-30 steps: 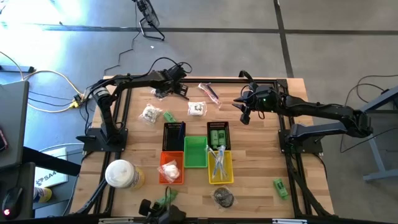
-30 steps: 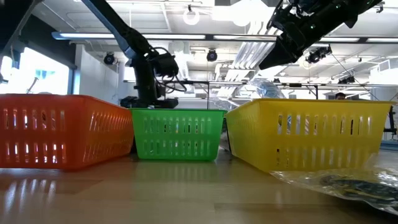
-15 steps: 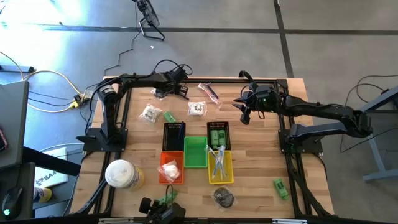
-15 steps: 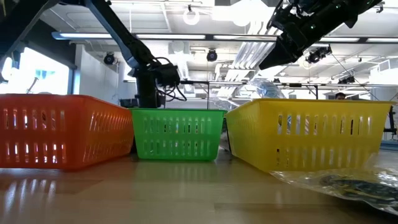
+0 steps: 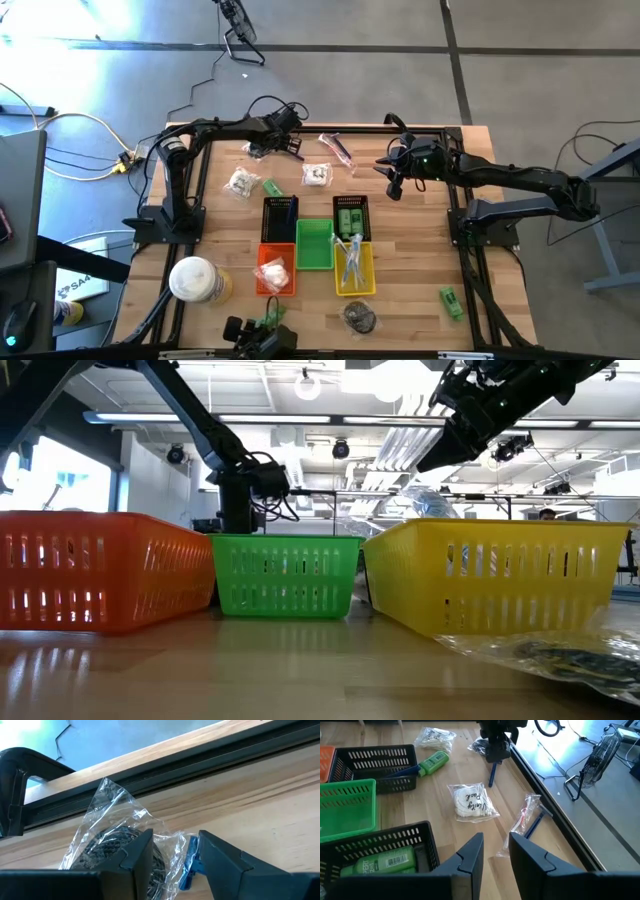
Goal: Pick & Place Travel size toiletries
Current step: Put the top black hairbrush into the green bin
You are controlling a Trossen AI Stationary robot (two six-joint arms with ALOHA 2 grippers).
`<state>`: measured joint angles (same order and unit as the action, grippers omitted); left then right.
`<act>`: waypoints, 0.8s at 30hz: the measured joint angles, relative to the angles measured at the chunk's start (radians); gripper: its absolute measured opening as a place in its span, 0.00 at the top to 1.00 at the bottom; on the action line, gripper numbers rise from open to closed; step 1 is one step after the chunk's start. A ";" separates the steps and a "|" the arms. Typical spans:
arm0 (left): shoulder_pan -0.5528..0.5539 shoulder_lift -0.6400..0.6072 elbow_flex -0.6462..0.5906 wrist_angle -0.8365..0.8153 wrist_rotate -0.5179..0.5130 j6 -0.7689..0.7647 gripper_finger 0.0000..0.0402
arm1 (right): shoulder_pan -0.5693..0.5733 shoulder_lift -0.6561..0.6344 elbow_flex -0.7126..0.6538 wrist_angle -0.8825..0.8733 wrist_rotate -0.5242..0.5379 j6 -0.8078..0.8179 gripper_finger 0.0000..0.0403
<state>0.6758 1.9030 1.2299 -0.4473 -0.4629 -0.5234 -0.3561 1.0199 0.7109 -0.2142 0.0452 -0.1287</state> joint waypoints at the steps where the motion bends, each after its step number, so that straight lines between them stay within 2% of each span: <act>1: 0.000 0.000 0.000 0.000 0.000 0.000 0.62 | 0.000 0.000 0.000 0.000 0.000 0.000 0.79; 24: -0.002 -0.002 -0.043 0.041 -0.005 -0.007 0.62 | 0.000 0.000 0.000 -0.001 0.000 0.003 0.79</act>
<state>0.6743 1.9015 1.1870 -0.4063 -0.4675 -0.5301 -0.3565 1.0199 0.7109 -0.2150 0.0452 -0.1255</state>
